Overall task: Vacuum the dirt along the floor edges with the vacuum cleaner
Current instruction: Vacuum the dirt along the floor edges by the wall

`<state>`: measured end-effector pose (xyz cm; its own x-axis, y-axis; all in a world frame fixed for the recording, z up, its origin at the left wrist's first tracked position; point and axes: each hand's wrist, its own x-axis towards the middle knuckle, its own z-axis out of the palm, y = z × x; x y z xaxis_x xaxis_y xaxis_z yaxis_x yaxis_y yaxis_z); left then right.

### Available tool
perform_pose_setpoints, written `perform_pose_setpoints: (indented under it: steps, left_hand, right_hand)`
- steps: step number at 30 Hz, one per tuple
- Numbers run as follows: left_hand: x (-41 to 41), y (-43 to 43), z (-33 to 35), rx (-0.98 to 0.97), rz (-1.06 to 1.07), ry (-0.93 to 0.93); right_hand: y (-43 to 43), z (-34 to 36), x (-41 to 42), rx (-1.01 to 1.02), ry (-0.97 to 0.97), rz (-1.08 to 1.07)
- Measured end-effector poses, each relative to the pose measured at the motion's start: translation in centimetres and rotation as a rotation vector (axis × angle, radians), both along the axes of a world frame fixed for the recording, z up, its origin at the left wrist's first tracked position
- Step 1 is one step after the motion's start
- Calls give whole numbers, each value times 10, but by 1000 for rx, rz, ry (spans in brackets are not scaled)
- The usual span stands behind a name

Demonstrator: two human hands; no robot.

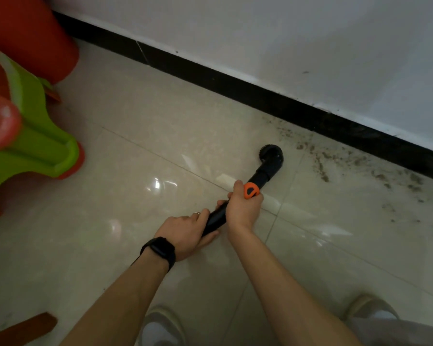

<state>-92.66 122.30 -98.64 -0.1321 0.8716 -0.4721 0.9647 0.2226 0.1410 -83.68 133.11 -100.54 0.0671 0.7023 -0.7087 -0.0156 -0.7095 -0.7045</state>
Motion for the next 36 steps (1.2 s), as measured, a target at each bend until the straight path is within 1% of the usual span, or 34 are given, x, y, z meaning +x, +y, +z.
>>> perform_pose_setpoints:
  steps: [3,8,12,17,24,31,36]
  left_hand:
    - [11,24,-4,55,-14,-19]
    - [22,43,-8,102,24,-3]
    - [24,52,-9,109,60,9]
    - [18,58,-9,100,80,28]
    - [15,76,-13,94,105,56]
    - [3,85,-17,118,195,-73]
    - [-9,80,-21,182,298,-112]
  right_hand:
    - [27,-1,13,14,37,-25]
    - [56,2,21,-4,145,76]
    - [68,3,18,7,139,133]
    - [74,1,12,11,155,135]
    - [91,-3,1,49,99,169]
    - [104,-8,-16,87,-18,146]
    - [106,-11,-36,96,-55,153]
